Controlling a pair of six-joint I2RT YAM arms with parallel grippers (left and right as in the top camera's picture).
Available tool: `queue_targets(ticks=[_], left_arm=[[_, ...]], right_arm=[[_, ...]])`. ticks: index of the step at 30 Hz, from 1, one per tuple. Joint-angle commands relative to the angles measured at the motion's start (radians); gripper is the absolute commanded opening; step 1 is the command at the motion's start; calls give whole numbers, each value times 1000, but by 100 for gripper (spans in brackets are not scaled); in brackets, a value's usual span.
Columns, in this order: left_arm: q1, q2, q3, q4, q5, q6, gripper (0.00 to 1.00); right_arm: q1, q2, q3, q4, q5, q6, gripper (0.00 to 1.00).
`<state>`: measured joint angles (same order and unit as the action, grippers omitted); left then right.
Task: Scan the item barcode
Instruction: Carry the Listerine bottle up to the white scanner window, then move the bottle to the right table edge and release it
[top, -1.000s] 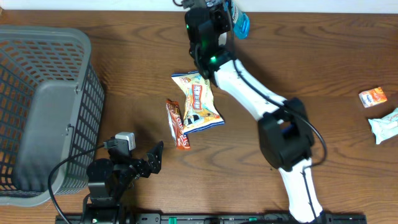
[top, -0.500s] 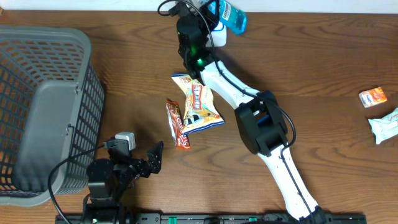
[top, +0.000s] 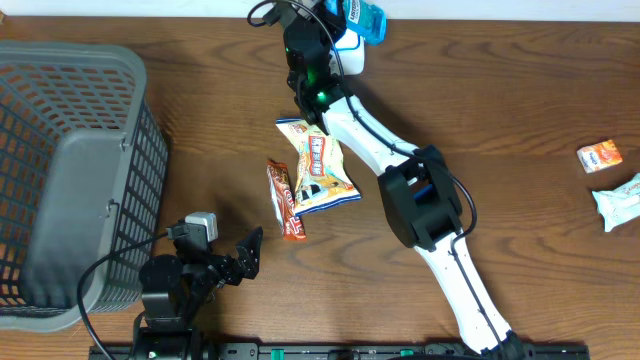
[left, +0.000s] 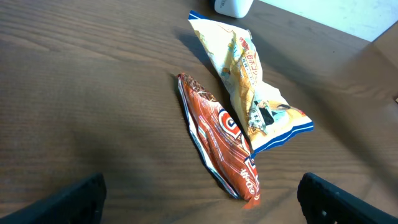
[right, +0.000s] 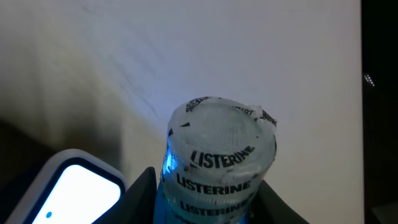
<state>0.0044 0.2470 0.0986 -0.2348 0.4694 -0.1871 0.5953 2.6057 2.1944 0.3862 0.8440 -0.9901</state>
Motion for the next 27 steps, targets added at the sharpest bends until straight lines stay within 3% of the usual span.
queue_targets(ticks=[1, 19, 27], left_arm=[[-4, -1, -15, -23, 10, -10, 99], [-4, -1, -15, -23, 10, -10, 99], [-4, -1, -15, -23, 10, -10, 99]], right_arm=[[8, 43, 37, 15, -19, -10, 10], [6, 48, 37, 72, 56, -159, 11], [-59, -90, 36, -273, 117, 63, 9]])
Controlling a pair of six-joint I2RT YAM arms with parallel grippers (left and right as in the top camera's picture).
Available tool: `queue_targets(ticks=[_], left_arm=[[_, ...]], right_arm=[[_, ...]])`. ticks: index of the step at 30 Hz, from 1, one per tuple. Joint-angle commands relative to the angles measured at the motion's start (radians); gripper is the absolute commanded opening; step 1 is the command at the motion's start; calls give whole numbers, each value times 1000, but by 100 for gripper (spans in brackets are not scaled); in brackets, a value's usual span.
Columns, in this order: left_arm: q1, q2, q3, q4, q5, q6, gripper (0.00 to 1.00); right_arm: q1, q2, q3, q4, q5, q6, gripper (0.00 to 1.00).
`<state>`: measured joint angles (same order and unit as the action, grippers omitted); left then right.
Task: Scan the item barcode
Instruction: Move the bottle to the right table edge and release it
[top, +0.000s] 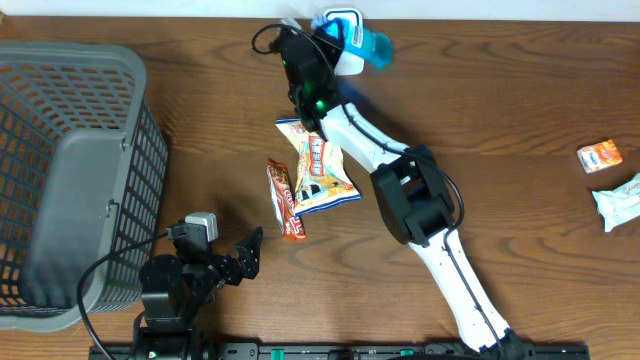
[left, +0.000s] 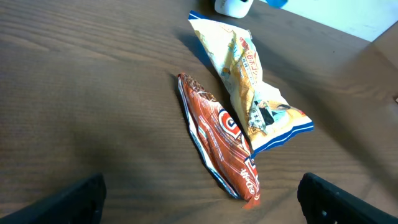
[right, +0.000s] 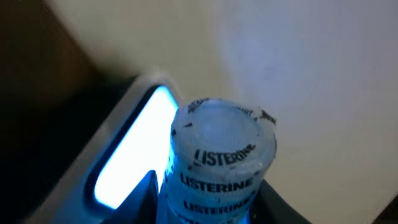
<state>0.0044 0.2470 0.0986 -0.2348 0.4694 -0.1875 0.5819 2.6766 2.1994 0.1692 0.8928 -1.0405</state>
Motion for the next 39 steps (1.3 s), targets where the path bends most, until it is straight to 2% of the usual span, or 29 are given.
queue_targets(ticks=[1, 5, 9, 15, 20, 26, 29, 31, 34, 36, 38, 39], left_arm=[[-4, -1, -15, -23, 10, -9, 98], [-4, -1, -15, -23, 10, -9, 99], [-4, -1, -15, -23, 10, -9, 99], [-4, -1, -15, -23, 10, -9, 98], [-4, -1, -15, -23, 10, -9, 99], [-4, -1, -15, -23, 10, -9, 99], [-4, -1, -15, -23, 10, -9, 99], [-4, -1, -15, -23, 10, -9, 98], [-4, -1, -15, -23, 10, -9, 98], [-4, -1, -15, -23, 10, -9, 98], [-4, -1, -15, -23, 10, -9, 98], [-4, -1, -15, -23, 10, -9, 99]], right_arm=[[-59, -183, 31, -101, 82, 148, 8], [-129, -259, 31, -325, 138, 308, 7], [-228, -294, 31, -608, 155, 531, 5], [-394, -285, 27, -923, 65, 797, 4], [-550, -284, 10, -1024, -18, 892, 3], [-724, -284, -46, -1023, -45, 927, 3], [-785, -284, -71, -1033, -140, 947, 5], [-818, -284, -77, -1041, -235, 958, 13], [-855, -284, -77, -1040, -393, 963, 36], [-869, -284, -77, -1038, -422, 993, 42], [-878, -284, -77, -1031, -424, 1009, 53], [-880, -284, -77, -1025, -424, 1025, 62]])
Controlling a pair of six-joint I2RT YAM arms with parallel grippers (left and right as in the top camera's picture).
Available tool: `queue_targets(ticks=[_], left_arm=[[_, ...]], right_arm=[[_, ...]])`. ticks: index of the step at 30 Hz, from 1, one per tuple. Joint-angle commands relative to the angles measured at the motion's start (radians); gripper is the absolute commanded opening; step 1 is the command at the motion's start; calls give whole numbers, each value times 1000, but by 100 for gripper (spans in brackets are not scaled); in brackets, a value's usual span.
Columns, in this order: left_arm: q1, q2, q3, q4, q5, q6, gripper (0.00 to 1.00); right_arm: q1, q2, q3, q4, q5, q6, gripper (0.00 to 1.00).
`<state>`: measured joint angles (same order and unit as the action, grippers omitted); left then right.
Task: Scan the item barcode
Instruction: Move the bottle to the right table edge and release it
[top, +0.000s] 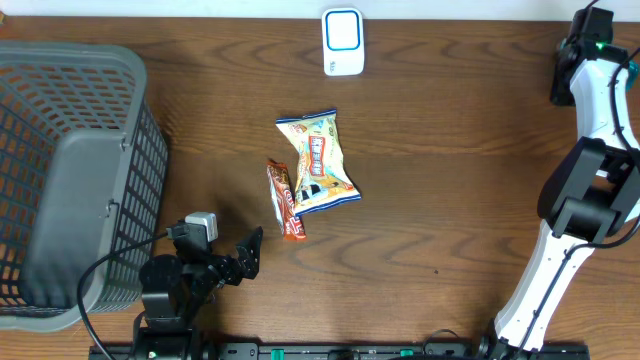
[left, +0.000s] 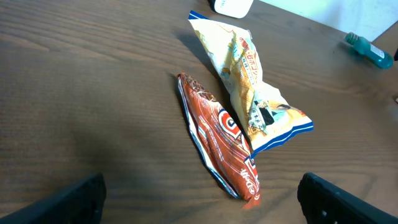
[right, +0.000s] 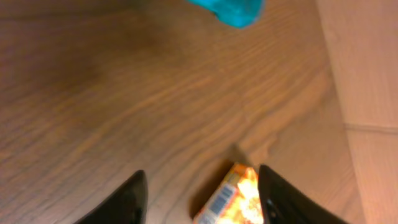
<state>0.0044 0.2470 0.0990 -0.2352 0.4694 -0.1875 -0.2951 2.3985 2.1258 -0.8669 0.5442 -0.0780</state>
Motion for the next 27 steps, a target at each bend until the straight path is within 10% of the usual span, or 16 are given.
queue_targets(ticks=[1, 14, 17, 23, 27], left_arm=[[-4, -1, -16, -23, 10, -9, 98], [-4, -1, -16, -23, 10, -9, 99], [-4, -1, -16, -23, 10, -9, 98], [-4, -1, -16, -23, 10, -9, 99], [-4, -1, -16, -23, 10, -9, 98]], right_arm=[[-5, -6, -3, 13, -76, 92, 68], [-14, -6, -3, 64, -270, 444, 81], [-14, -6, -3, 203, -274, 439, 67], [-28, 0, -3, 377, -251, 410, 5], [-46, 40, -3, 497, -259, 369, 1]])
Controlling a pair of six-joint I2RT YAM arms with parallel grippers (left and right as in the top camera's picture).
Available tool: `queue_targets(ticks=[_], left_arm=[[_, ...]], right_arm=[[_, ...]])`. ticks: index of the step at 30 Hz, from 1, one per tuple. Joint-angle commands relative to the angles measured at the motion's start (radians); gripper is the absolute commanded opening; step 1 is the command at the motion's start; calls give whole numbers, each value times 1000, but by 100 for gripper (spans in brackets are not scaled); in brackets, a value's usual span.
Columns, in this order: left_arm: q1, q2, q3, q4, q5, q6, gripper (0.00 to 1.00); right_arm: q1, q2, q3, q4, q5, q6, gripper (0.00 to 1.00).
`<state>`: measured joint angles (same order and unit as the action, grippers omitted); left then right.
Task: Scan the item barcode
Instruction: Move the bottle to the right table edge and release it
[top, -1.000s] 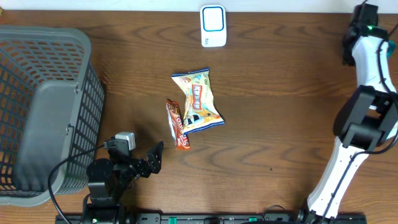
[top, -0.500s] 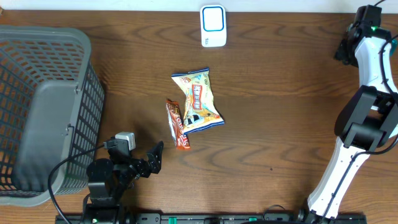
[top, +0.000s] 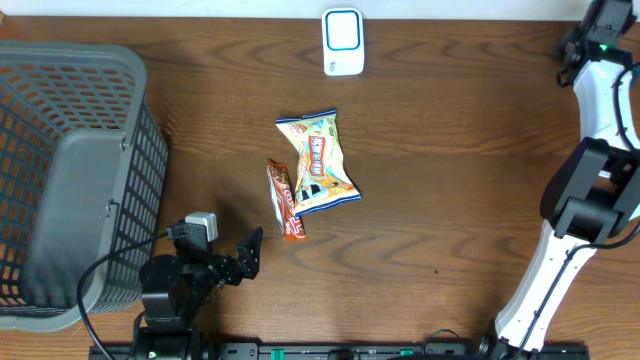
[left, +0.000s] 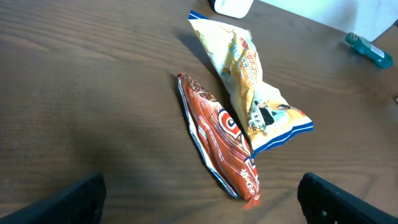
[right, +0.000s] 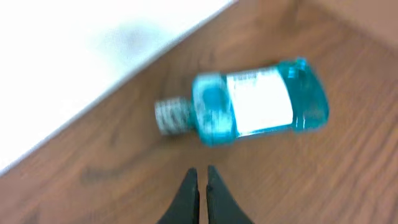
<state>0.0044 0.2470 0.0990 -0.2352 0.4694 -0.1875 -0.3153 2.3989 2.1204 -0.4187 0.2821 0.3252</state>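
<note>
The blue mouthwash bottle (right: 249, 102) lies on its side on the wood, white label up, near the table's back edge; the left wrist view shows this bottle (left: 368, 48) far off at the right. My right gripper (right: 201, 168) is shut on nothing, just short of the bottle, at the far back right (top: 600, 18). The white scanner (top: 342, 40) stands at the back middle. My left gripper (left: 202, 186) rests open at the front left (top: 245, 255).
A yellow snack bag (top: 318, 163) and a red bar wrapper (top: 284, 200) lie side by side mid-table. A grey mesh basket (top: 70, 170) fills the left side. The right arm's white links (top: 590, 190) run down the right edge.
My right gripper was open over the wood with an orange packet below and the bottle at the view's top edge. Now it is shut and empty, facing the lying bottle. The left arm is unmoved.
My right gripper held the mouthwash bottle beside the scanner, then over the scanner's lit face. After that the arm stood at the far right, open, with the bottle lying on the table there. Now the gripper is shut on nothing near it.
</note>
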Motion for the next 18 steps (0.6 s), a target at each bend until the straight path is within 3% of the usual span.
queue_targets(ticks=[1, 12, 18], left_arm=[[-4, -1, -16, -23, 10, -9, 98], [-4, -1, -16, -23, 10, -9, 98], [-4, -1, -16, -23, 10, -9, 99]], right_arm=[[-29, 55, 2, 87, 3, -51, 1], [-52, 208, 15, 451, 52, -106, 1], [-81, 299, 101, 510, 76, -102, 1]])
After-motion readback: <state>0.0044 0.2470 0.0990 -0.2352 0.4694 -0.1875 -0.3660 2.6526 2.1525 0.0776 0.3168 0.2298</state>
